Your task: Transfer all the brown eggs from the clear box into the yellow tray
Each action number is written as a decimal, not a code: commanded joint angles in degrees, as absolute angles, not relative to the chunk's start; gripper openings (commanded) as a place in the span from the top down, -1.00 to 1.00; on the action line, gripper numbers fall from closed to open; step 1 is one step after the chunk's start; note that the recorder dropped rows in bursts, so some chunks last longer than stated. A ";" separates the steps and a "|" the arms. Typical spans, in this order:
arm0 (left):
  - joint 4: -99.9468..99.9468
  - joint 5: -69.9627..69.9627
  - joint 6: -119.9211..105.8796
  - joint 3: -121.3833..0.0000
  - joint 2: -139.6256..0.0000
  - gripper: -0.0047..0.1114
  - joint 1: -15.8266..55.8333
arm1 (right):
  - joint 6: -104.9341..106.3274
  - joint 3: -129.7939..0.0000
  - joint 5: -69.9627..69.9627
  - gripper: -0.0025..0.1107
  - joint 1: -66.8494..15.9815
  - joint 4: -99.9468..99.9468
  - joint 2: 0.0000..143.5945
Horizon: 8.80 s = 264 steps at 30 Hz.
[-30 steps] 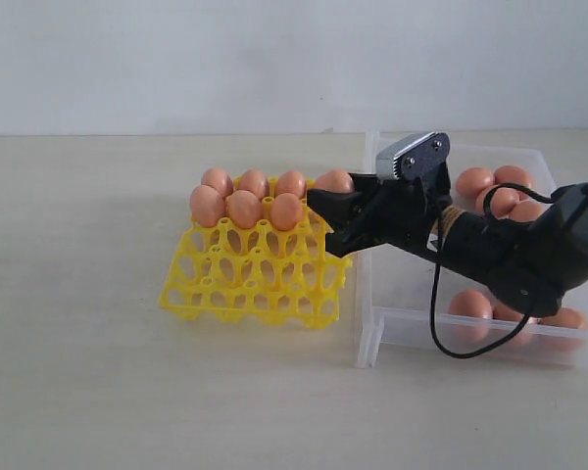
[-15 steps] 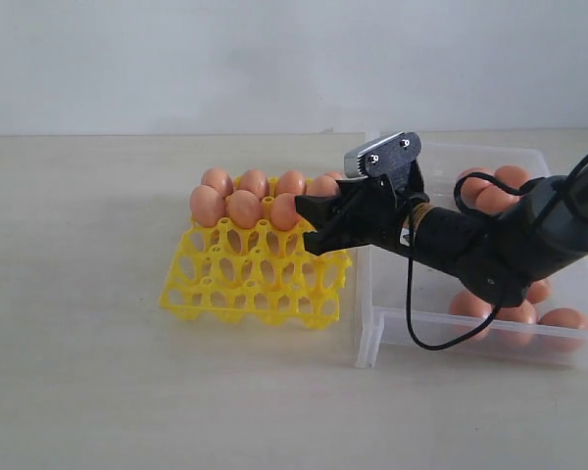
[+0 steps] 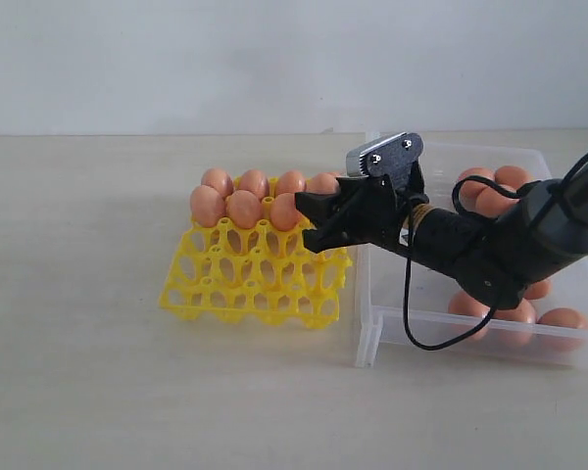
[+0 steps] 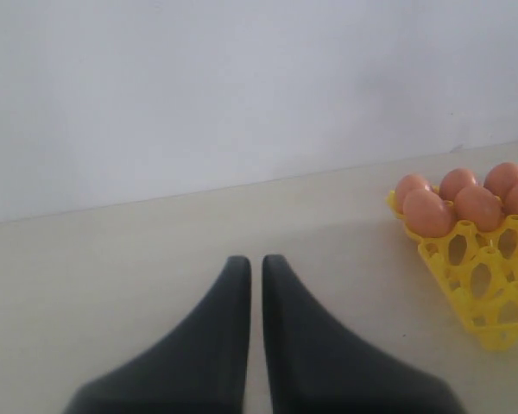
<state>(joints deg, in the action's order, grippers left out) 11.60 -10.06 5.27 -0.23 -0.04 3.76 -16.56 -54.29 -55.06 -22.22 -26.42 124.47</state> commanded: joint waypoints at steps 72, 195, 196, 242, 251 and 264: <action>11.46 -9.88 5.56 0.00 0.00 0.85 4.06 | -13.05 -56.06 -39.48 -0.19 -25.72 -16.44 125.89; 11.46 -9.88 5.56 0.00 0.00 0.85 4.06 | -27.07 -50.35 -69.96 0.96 1.68 -31.26 123.63; 11.46 -9.88 5.56 0.00 0.00 0.85 4.06 | -27.07 -50.35 -69.96 0.96 1.68 -32.86 123.76; 11.46 -9.88 5.56 0.00 0.00 0.85 4.06 | -36.23 -68.14 -51.34 0.96 -30.50 -51.48 125.52; 11.46 -9.88 5.56 0.00 0.00 0.85 4.06 | -35.52 -70.57 -55.61 0.96 -31.23 -50.56 129.76; 11.46 -9.88 5.56 0.00 0.00 0.85 4.06 | -38.05 -75.46 -43.76 0.96 -32.58 -51.21 132.59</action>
